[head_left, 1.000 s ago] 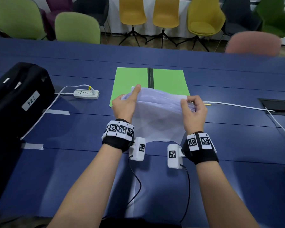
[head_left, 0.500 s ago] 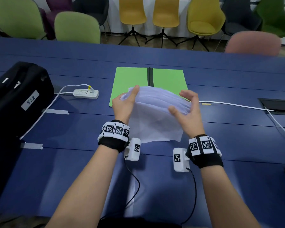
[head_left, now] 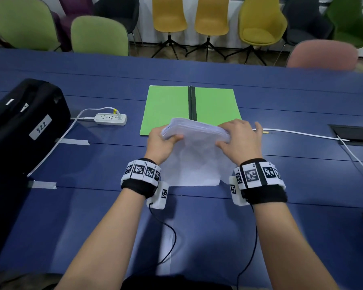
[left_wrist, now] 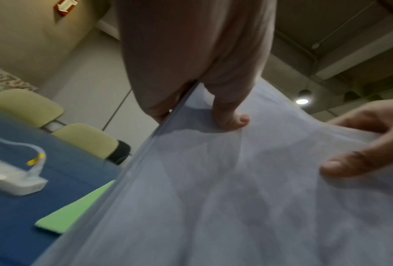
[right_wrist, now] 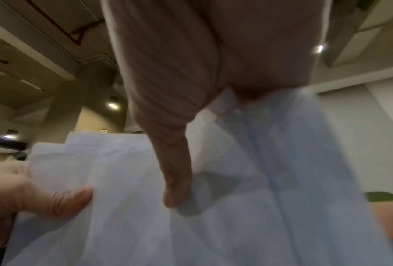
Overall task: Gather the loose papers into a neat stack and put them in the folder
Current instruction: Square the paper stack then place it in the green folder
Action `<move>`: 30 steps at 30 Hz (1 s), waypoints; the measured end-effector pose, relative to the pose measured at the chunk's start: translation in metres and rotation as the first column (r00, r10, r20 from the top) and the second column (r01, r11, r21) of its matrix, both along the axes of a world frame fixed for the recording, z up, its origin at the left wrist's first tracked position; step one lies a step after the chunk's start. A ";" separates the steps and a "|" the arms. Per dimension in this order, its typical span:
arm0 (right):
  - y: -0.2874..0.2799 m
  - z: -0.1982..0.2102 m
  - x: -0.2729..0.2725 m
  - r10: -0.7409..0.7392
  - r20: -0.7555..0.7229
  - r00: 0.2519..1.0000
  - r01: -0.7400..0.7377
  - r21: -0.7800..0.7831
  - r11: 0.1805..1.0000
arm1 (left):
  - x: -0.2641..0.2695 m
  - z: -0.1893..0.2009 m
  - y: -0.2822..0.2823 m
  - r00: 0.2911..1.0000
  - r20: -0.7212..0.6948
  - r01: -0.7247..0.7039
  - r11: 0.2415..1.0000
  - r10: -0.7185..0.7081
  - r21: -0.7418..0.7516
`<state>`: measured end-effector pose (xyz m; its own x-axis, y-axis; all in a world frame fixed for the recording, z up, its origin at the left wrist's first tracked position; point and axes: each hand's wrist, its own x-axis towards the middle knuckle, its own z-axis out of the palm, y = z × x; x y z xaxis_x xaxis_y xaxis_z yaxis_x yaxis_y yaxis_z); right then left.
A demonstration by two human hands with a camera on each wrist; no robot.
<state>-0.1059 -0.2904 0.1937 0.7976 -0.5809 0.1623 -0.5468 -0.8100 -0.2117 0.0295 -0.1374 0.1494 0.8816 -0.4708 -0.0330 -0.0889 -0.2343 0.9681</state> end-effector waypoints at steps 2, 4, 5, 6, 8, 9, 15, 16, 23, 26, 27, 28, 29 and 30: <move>0.006 0.010 0.001 0.028 -0.039 0.999 -0.029 -0.026 0.999 | -0.007 0.006 -0.004 0.995 0.096 0.002 0.998 -0.008 0.056; 0.009 0.021 0.000 0.057 -0.078 0.995 -0.058 -0.005 0.998 | -0.016 0.016 -0.006 0.967 0.243 0.043 0.992 -0.072 0.122; 0.009 0.025 -0.001 0.071 -0.082 0.994 -0.067 0.051 0.996 | -0.018 0.021 -0.006 0.947 0.302 0.075 0.988 -0.113 0.135; 0.009 0.029 -0.002 0.089 -0.065 0.994 -0.082 0.107 0.991 | -0.019 0.027 -0.005 0.927 0.346 0.101 0.985 -0.144 0.137; 0.008 0.030 -0.006 0.129 -0.002 0.992 -0.127 0.158 0.979 | -0.015 0.034 0.000 0.918 0.356 0.151 0.984 -0.175 0.093; 0.007 0.027 -0.009 0.139 0.043 0.989 -0.144 0.167 0.975 | -0.011 0.035 0.004 0.918 0.347 0.172 0.981 -0.191 0.084; -0.029 -0.015 -0.031 -0.034 0.307 0.951 -0.126 0.485 0.865 | 0.043 -0.020 0.066 0.959 0.113 0.182 0.868 -0.261 0.461; -0.034 -0.021 -0.035 -0.064 0.326 0.943 -0.129 0.539 0.832 | 0.053 -0.034 0.080 0.966 0.056 0.202 0.870 -0.253 0.451; -0.040 -0.042 -0.046 -0.368 0.444 0.817 -0.195 0.813 0.549 | 0.033 -0.055 0.098 0.927 -0.365 0.018 0.983 -0.085 -0.183; -0.030 -0.037 -0.040 -0.448 0.510 0.734 -0.294 0.833 0.468 | 0.025 -0.041 0.077 0.932 -0.360 -0.064 0.957 -0.045 -0.284; -0.028 -0.035 -0.037 -0.452 0.543 0.708 -0.324 0.818 0.475 | 0.022 -0.031 0.071 0.945 -0.326 -0.087 0.948 -0.018 -0.306; -0.026 -0.032 -0.036 -0.445 0.579 0.684 -0.353 0.795 0.493 | 0.021 -0.022 0.065 0.955 -0.296 -0.110 0.937 0.007 -0.333; -0.026 -0.031 -0.035 -0.436 0.611 0.661 -0.379 0.773 0.508 | 0.020 -0.015 0.061 0.965 -0.261 -0.116 0.925 0.020 -0.361; -0.025 -0.031 -0.036 -0.434 0.634 0.640 -0.404 0.758 0.512 | 0.019 -0.011 0.057 0.974 -0.226 -0.109 0.916 0.020 -0.387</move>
